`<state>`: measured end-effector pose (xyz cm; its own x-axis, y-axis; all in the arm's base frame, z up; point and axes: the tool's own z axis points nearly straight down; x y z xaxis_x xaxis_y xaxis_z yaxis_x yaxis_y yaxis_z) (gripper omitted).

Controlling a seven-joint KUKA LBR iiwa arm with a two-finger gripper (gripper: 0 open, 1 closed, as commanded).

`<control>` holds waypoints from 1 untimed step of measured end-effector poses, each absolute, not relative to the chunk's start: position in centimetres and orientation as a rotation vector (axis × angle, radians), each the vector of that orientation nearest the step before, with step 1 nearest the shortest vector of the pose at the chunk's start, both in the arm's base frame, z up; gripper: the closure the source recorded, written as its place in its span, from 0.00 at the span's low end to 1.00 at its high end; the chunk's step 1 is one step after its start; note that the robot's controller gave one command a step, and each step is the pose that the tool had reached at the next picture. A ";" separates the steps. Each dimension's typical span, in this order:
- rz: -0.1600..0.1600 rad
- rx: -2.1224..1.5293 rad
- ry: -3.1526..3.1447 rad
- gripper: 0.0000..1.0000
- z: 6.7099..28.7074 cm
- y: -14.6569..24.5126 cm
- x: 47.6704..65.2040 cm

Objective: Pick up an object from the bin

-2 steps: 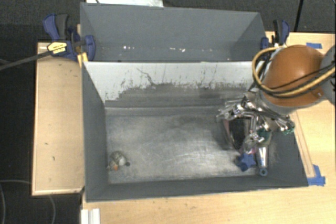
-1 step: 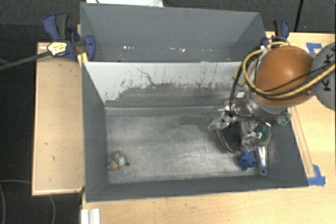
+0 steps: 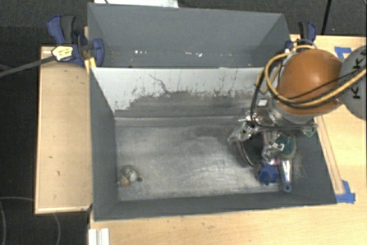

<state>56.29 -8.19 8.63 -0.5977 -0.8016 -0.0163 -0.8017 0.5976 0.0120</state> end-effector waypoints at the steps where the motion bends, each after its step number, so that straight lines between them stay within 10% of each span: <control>1: -0.007 -1.639 2.672 1.00 21.0 -10.4 56.5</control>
Offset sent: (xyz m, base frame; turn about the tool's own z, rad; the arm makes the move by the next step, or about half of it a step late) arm 0.0005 -0.0216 0.1194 -0.1729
